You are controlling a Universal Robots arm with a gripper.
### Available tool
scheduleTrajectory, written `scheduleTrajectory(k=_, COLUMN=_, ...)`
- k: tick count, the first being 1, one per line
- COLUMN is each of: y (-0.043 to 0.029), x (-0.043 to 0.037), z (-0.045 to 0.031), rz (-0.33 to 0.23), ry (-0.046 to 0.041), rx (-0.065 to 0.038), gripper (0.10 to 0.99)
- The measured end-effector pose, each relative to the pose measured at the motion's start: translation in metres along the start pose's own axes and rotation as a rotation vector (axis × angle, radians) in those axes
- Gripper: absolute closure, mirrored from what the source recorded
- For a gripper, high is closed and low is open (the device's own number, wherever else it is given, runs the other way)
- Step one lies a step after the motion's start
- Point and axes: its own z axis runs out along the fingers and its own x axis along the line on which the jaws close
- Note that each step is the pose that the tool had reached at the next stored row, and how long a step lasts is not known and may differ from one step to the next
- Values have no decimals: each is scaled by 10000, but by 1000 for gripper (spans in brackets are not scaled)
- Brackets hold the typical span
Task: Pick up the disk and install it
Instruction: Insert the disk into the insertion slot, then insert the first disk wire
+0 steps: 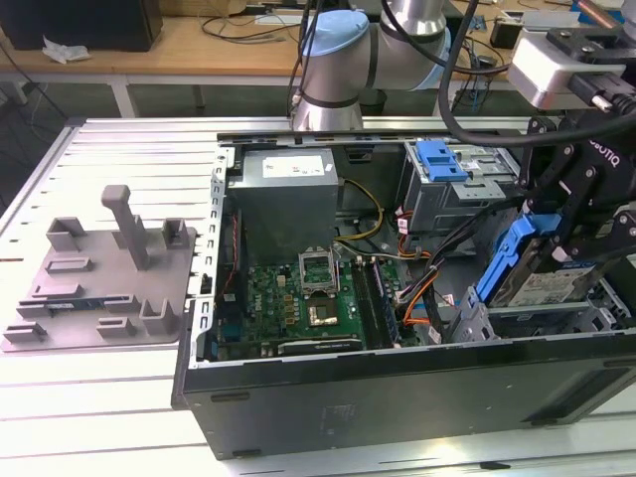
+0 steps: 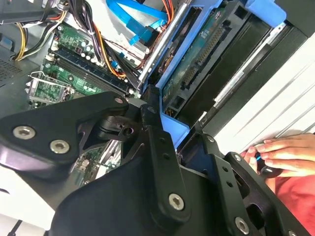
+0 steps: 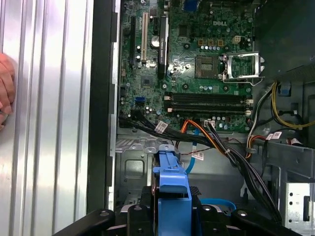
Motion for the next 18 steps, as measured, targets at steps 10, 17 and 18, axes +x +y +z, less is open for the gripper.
scheduleTrajectory(k=10, y=1, x=5, z=2, rz=1, ry=-3, rx=-1, gripper=584)
scheduleTrajectory(k=17, y=1, x=7, z=3, rz=1, ry=-4, rx=-1, gripper=584)
scheduleTrajectory(k=18, y=1, x=7, z=3, rz=1, ry=-4, rx=-1, gripper=584)
